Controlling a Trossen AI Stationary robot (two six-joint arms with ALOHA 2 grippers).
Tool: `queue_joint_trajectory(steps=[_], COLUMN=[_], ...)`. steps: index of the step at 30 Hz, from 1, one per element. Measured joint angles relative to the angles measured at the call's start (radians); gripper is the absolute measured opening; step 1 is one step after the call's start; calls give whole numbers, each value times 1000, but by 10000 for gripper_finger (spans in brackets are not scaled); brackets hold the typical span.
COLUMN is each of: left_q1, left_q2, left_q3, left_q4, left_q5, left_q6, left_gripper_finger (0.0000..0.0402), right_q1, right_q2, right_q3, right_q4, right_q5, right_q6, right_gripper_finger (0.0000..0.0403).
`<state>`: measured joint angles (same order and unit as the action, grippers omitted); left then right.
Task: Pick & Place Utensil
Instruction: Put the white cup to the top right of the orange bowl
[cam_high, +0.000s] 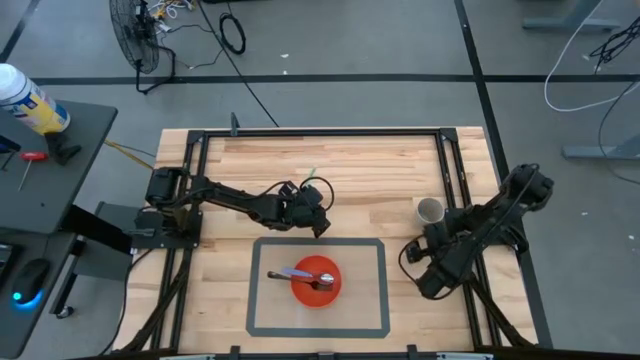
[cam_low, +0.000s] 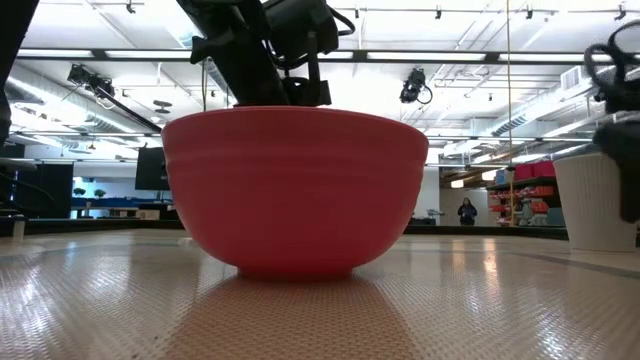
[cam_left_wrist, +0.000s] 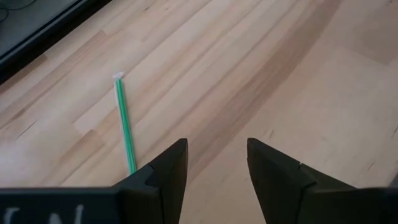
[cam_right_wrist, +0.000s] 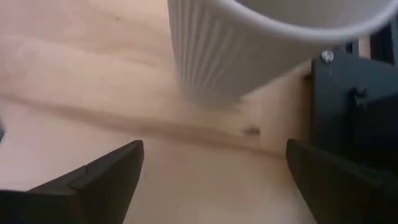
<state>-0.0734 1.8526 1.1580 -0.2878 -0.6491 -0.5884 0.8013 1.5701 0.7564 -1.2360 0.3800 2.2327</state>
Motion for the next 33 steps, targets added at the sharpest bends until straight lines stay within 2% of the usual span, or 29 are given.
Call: queue_joint_trajectory(steps=[5, 12, 22, 33], left_q1=[0, -3, -3, -3], left_q2=[0, 0, 0, 0], left_q3=[0, 0, 0, 0], left_q4=[0, 0, 2, 3], left_q5=[0, 0, 0, 0], left_q6=[0, 0, 0, 0], left_gripper_finger=[172, 172, 172, 171], right_q1=[-36, -76, -109, -219], right_q2=[49, 22, 24, 24], right_q3=[-62, -188, -183, -180], right_q4=[40, 227, 186, 185], right_q5=[24, 111, 200, 262], right_q6=[7, 10, -11, -13], right_gripper_finger=[399, 399, 398, 398])
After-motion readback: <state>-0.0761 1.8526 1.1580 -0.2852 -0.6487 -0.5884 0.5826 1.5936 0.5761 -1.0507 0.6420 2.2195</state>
